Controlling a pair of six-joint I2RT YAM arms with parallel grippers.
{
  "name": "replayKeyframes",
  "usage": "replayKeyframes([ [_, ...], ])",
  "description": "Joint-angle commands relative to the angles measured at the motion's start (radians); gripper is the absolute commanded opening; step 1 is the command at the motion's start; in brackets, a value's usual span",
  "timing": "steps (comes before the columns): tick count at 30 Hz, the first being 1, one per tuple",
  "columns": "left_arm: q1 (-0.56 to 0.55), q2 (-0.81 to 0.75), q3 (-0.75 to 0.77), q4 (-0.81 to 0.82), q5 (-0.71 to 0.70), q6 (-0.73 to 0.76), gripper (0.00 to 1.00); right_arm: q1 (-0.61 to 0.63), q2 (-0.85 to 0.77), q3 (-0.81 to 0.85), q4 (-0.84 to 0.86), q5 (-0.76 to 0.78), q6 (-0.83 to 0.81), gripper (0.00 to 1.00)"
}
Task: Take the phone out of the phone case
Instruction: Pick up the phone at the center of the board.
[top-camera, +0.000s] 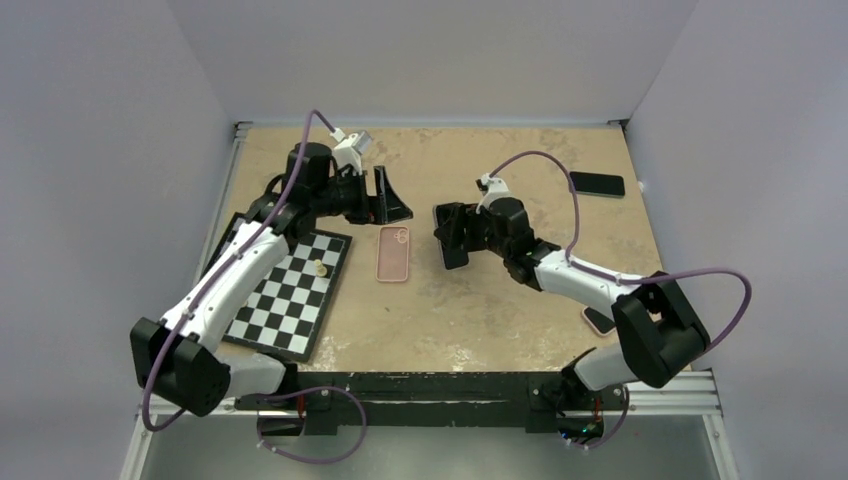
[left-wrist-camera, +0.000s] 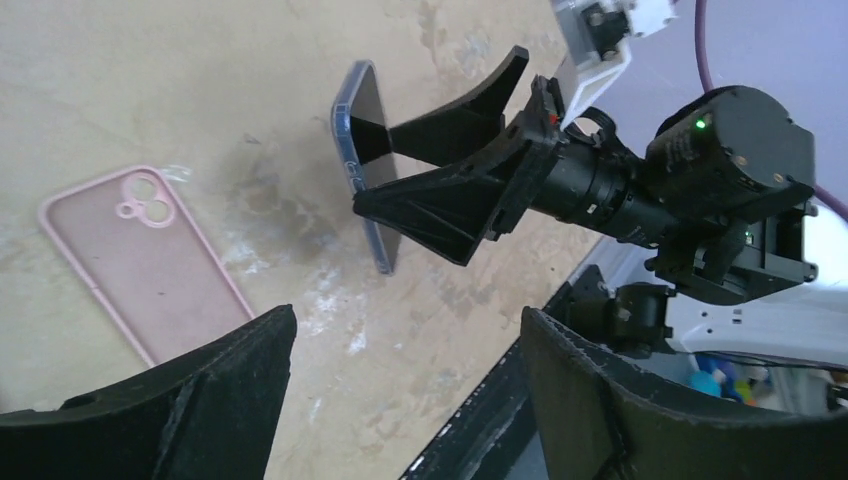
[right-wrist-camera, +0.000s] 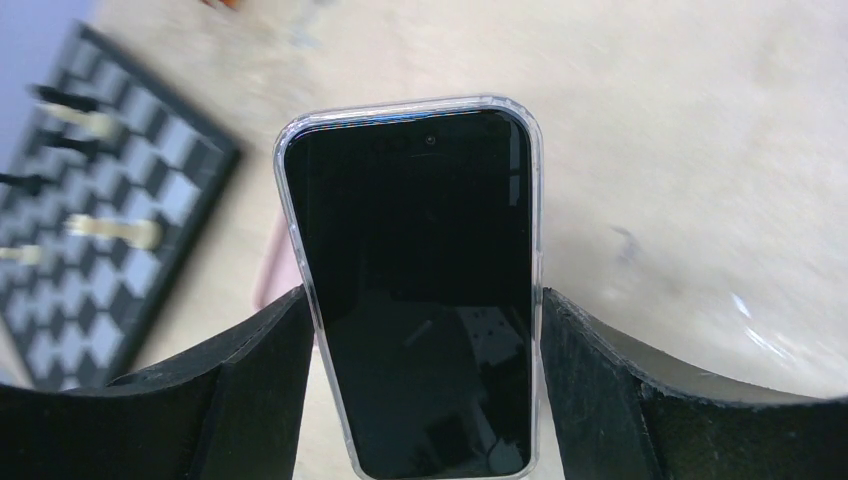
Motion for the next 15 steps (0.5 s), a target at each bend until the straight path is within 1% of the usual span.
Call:
replayKeyframes([
  [1,0.005,0.053,-0.040,0.141,0.205,-0.114,0.80,0.058,-0.049,-0.018,0.345,-0.123,0.068,0.00],
  [4,0.005,0.062,-0.083,0.202,0.200,-0.163,0.66,0.103,-0.065,-0.006,0.388,-0.120,0.099,0.00],
  [8,0.004,0.075,-0.096,0.176,0.125,-0.161,0.54,0.146,-0.077,0.036,0.404,-0.097,0.122,0.00],
  [12,0.003,0.049,-0.114,0.169,0.057,-0.159,0.50,0.178,-0.083,0.068,0.400,-0.085,0.120,0.00],
  [15,0.003,0.037,-0.119,0.167,0.033,-0.158,0.48,0.202,-0.088,0.084,0.392,-0.078,0.118,0.00],
])
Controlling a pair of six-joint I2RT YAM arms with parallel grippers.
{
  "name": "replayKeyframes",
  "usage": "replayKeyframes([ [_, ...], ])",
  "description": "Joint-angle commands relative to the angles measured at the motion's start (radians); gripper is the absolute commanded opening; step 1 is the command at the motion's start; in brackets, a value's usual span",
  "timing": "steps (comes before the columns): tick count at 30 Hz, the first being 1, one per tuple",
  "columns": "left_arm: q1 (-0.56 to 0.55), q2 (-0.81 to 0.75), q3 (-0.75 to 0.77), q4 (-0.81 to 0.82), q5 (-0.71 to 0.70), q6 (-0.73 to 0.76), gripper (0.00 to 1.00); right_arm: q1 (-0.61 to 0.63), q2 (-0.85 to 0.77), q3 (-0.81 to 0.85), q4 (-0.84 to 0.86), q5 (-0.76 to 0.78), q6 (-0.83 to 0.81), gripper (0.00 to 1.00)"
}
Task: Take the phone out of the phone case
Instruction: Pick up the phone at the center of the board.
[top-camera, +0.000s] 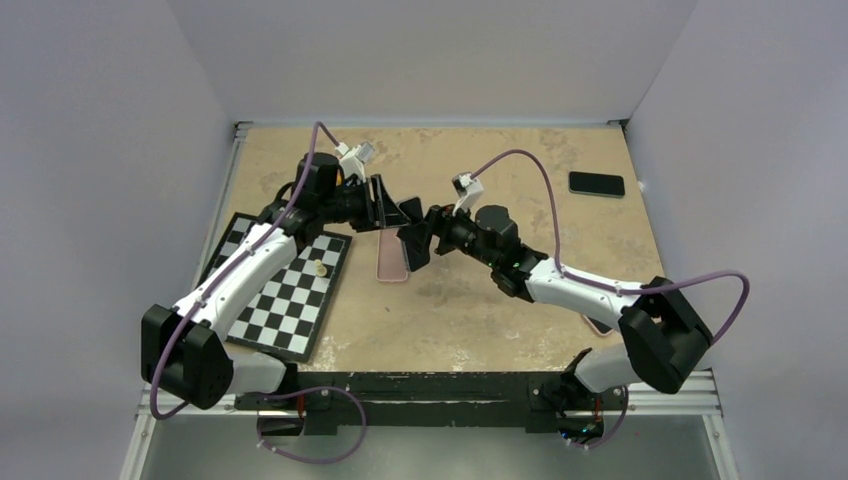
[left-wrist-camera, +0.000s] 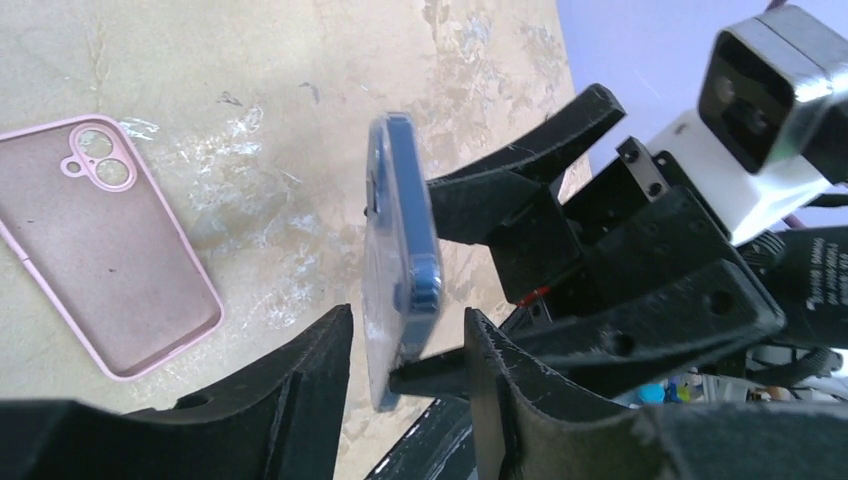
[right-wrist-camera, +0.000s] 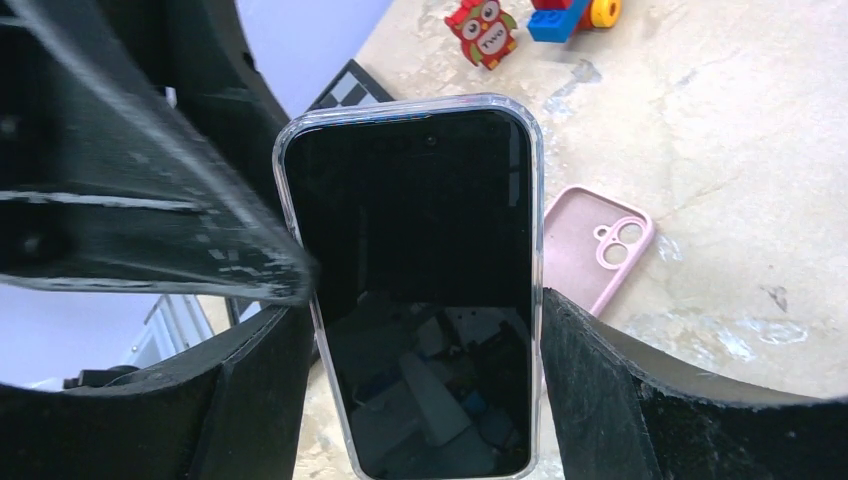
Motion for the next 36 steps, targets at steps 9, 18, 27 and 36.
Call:
replayKeyframes([
  [9,0.002,-0.037,-0.013,0.050,-0.037,-0.003,0.28,0.116,-0.044,0.142,0.010,0.142,-0.033,0.00],
  [18,-0.005,-0.049,-0.014,0.070,-0.007,0.047,0.00,0.114,-0.071,0.153,-0.196,0.234,-0.138,0.81],
  [27,-0.004,-0.077,0.031,0.010,-0.027,0.134,0.00,-0.028,-0.202,0.005,-0.244,-0.082,-0.243,0.86],
  [36,-0.015,-0.053,0.014,0.203,0.258,0.106,0.00,-0.228,-0.114,-0.121,0.085,-0.770,-0.116,0.74],
])
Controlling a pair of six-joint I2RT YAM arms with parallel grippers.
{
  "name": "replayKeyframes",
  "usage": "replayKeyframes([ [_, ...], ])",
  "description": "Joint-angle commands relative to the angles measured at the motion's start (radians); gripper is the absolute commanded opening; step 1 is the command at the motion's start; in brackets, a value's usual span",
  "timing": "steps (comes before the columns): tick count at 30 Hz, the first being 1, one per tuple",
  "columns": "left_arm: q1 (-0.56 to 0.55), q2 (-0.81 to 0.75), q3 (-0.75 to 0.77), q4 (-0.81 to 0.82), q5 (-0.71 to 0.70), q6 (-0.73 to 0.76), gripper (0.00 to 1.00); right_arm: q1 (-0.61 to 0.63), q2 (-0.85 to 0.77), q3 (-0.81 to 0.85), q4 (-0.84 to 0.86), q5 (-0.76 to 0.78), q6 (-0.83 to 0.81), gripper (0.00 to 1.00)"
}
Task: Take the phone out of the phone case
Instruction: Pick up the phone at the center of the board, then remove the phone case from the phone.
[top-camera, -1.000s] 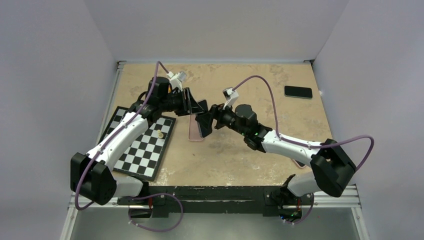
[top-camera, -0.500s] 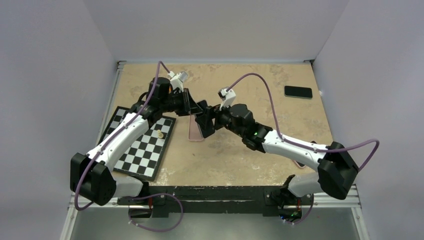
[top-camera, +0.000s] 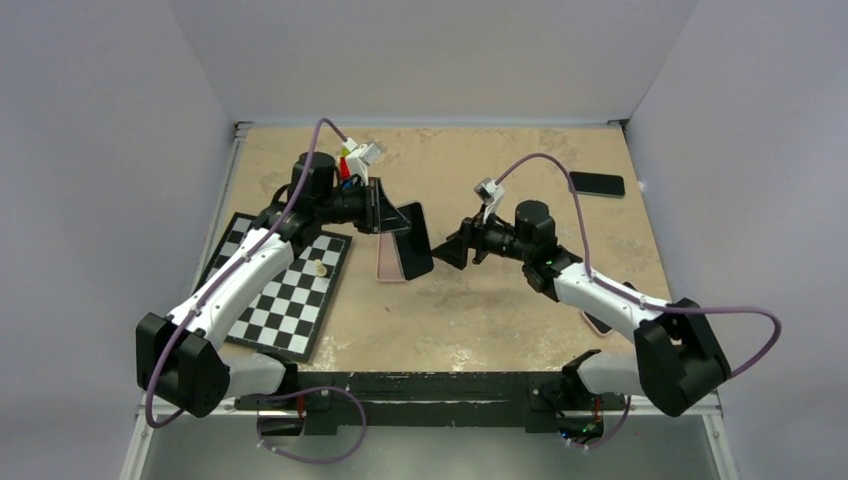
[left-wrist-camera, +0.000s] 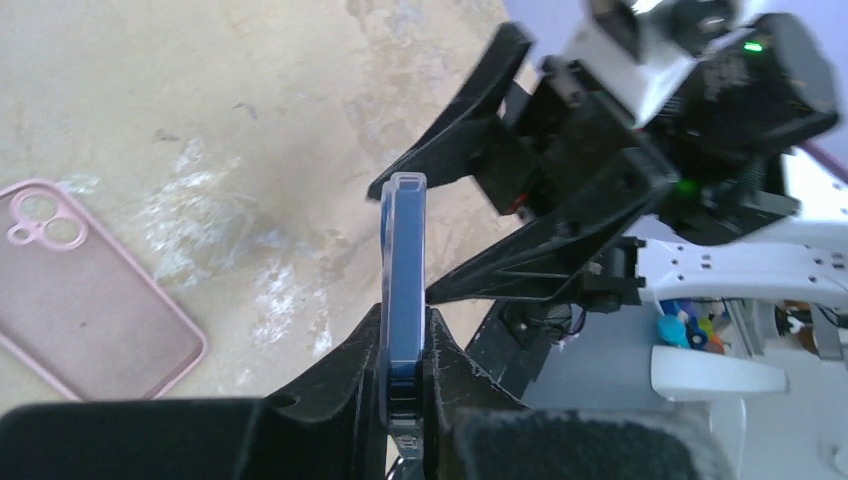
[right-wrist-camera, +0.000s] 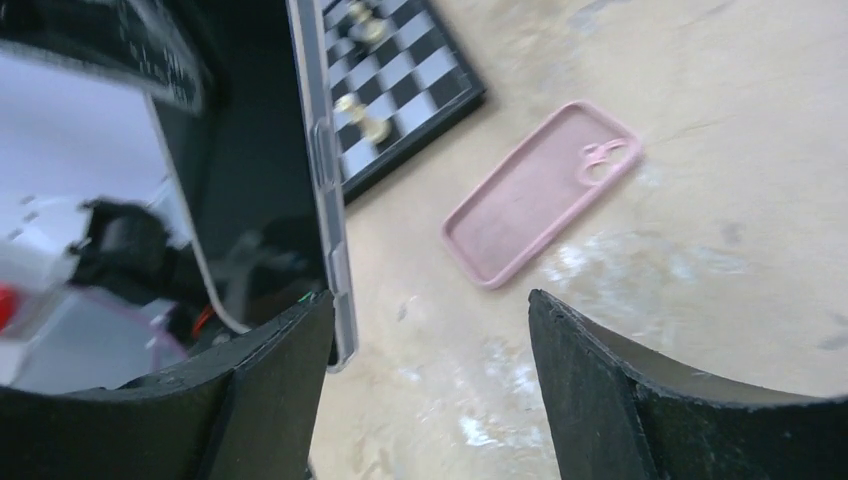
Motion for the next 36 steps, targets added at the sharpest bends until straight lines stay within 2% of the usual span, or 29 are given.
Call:
replayKeyframes([
  [1,-0.012,-0.012,0.030,0.171,0.175,-0.009,0.00,-0.018,0.053,-0.043,0.283,-0.428,0.099,0.72],
  [5,-0.025,-0.008,0.027,0.192,0.203,-0.009,0.00,-0.017,0.123,-0.097,0.607,-0.543,0.291,0.65],
  [8,-0.029,-0.003,0.023,0.212,0.227,-0.022,0.00,-0.017,0.169,-0.126,0.797,-0.572,0.410,0.62],
  [10,-0.031,0.000,0.015,0.248,0.255,-0.045,0.00,-0.017,0.202,-0.133,0.912,-0.575,0.482,0.56],
  [14,-0.038,0.003,0.010,0.292,0.286,-0.077,0.00,-0.017,0.278,-0.130,1.139,-0.581,0.628,0.36],
  [18,-0.041,0.021,0.039,0.222,0.257,-0.075,0.00,-0.016,0.334,-0.120,1.314,-0.556,0.736,0.03],
  [19,-0.041,0.027,0.048,0.202,0.250,-0.073,0.05,-0.016,0.339,-0.116,1.321,-0.543,0.741,0.00],
  [22,-0.041,0.035,0.054,0.188,0.236,-0.080,0.21,-0.010,0.342,-0.114,1.305,-0.492,0.732,0.00],
  [28,-0.041,0.024,0.051,0.174,0.205,-0.079,0.41,0.019,0.345,-0.106,1.289,-0.426,0.709,0.00],
  [30,-0.042,0.022,0.048,0.182,0.214,-0.080,0.37,0.022,0.345,-0.111,1.289,-0.398,0.703,0.00],
  [33,-0.043,0.012,0.044,0.193,0.216,-0.077,0.22,0.025,0.339,-0.115,1.278,-0.382,0.691,0.00],
  [36,-0.041,-0.008,0.032,0.216,0.214,-0.069,0.08,0.041,0.325,-0.105,1.194,-0.404,0.638,0.00],
])
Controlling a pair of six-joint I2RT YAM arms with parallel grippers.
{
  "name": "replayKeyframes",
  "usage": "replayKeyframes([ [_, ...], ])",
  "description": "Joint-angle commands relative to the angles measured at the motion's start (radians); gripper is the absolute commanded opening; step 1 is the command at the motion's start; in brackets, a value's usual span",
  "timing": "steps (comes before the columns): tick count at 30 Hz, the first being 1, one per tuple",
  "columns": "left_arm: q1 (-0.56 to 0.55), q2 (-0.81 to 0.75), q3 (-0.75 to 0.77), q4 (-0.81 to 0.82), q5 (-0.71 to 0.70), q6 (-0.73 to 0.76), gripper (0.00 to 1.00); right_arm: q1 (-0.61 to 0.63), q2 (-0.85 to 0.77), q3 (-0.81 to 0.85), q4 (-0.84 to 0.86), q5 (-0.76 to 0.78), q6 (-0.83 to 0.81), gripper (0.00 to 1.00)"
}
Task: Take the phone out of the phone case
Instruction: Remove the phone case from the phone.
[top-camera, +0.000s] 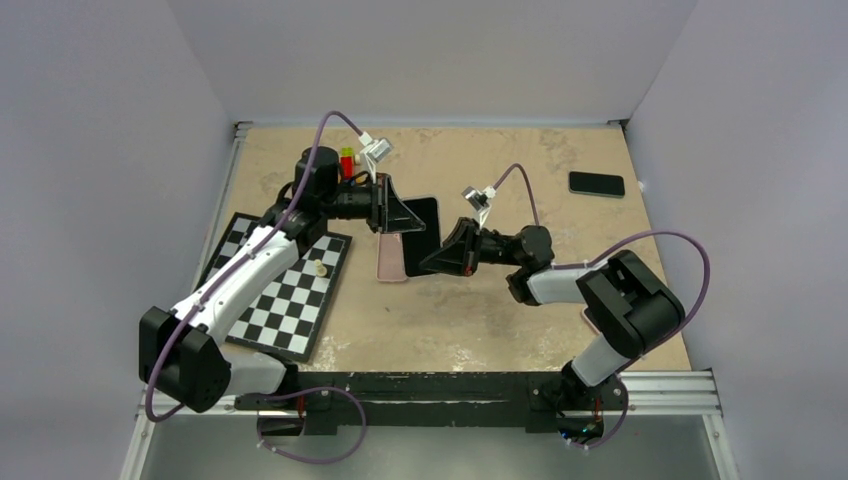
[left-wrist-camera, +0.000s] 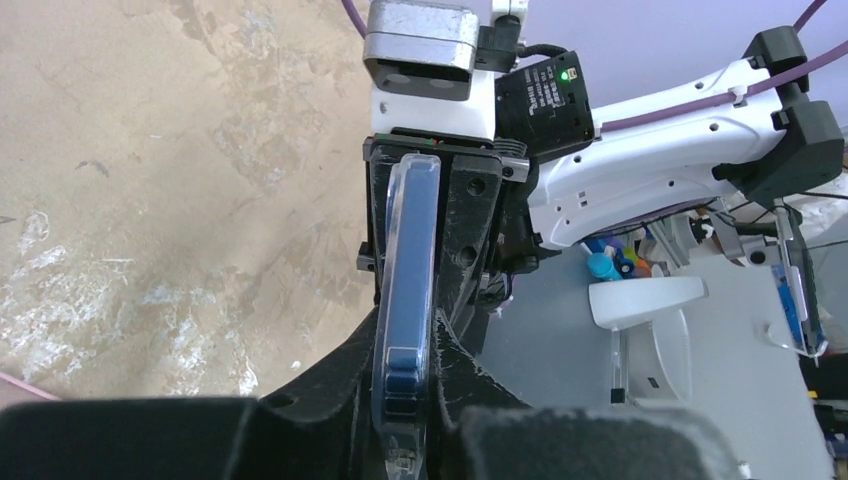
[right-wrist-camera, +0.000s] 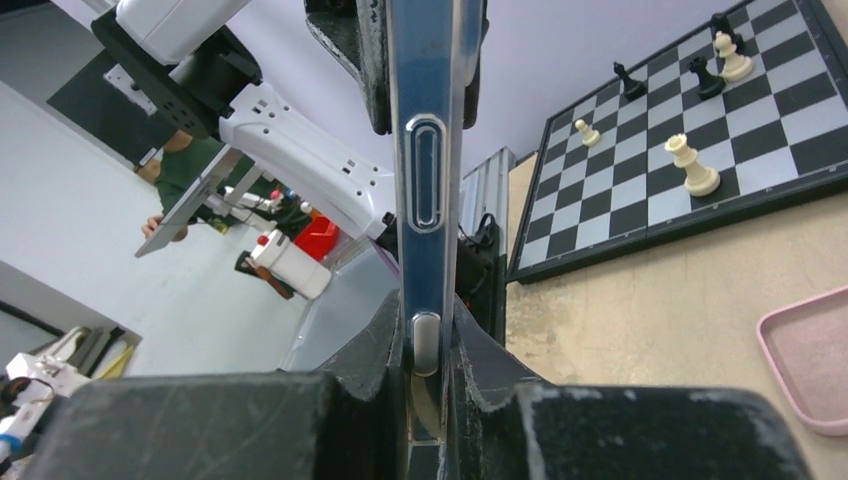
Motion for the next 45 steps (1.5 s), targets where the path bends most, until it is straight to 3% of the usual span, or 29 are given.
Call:
replayKeyframes([
  [1,-0.003,-0.044,0.012,0.051,-0.011,-0.002,0.03,0.020,-0.037,0.025,0.021,0.037,-0.096,0.07],
  [4,-0.004,-0.064,-0.003,0.082,0.001,0.001,0.00,0.018,-0.088,0.005,-0.124,0.010,-0.184,0.36],
  [5,-0.003,-0.071,-0.006,0.094,0.010,-0.002,0.00,0.017,-0.107,0.004,-0.188,-0.029,-0.216,0.41],
  [10,-0.004,-0.076,-0.006,0.117,0.058,-0.008,0.00,0.017,-0.135,-0.047,-0.089,-0.184,-0.202,0.46],
  [13,-0.004,-0.076,-0.005,0.156,0.078,-0.008,0.00,0.015,-0.184,-0.066,-0.157,-0.201,-0.264,0.46],
  [23,-0.004,-0.066,-0.008,0.195,0.133,-0.022,0.00,0.013,-0.341,0.004,-0.626,-0.165,-0.555,0.44],
  [39,-0.032,-0.073,-0.003,0.207,0.187,-0.003,0.00,-0.008,-0.346,0.061,-0.628,-0.223,-0.537,0.33],
  [42,-0.034,-0.073,-0.004,0.216,0.200,-0.011,0.00,-0.009,-0.338,0.065,-0.608,-0.240,-0.537,0.24],
  [45,-0.035,-0.067,0.004,0.223,0.219,-0.027,0.00,-0.007,-0.345,0.054,-0.557,-0.249,-0.544,0.05],
])
